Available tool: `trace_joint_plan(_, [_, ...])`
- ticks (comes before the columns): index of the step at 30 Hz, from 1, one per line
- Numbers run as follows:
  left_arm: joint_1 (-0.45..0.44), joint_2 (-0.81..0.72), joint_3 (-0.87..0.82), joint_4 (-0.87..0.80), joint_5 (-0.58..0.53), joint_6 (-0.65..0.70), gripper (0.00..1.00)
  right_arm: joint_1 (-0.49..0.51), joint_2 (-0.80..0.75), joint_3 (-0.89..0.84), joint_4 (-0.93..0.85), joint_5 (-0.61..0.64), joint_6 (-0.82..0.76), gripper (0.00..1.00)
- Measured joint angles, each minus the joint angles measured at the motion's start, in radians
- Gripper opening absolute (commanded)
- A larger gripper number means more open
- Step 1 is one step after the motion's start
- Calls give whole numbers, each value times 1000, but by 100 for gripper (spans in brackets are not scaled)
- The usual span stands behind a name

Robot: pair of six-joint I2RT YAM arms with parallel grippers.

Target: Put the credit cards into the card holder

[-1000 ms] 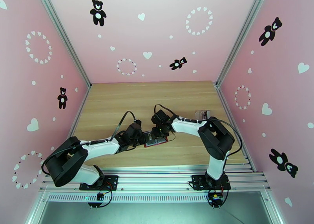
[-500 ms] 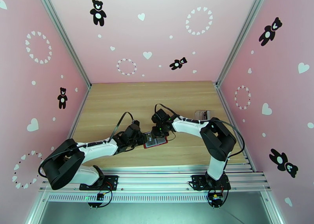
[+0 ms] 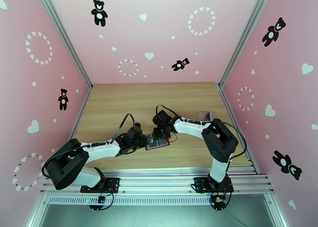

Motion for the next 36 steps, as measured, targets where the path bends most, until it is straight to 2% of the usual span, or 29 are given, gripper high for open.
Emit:
trace_joint_plan(10, [5,28,18,19,0,4,23,10,0,-49,43,-17,28,23])
trace_joint_plan(19, [5,37,29,19,0,11,23,20,-20,-58,50,14,39,27])
trace_joint_plan(36, [5,37,29,20,1,11,23,20,-19,-48,31,60,35,21])
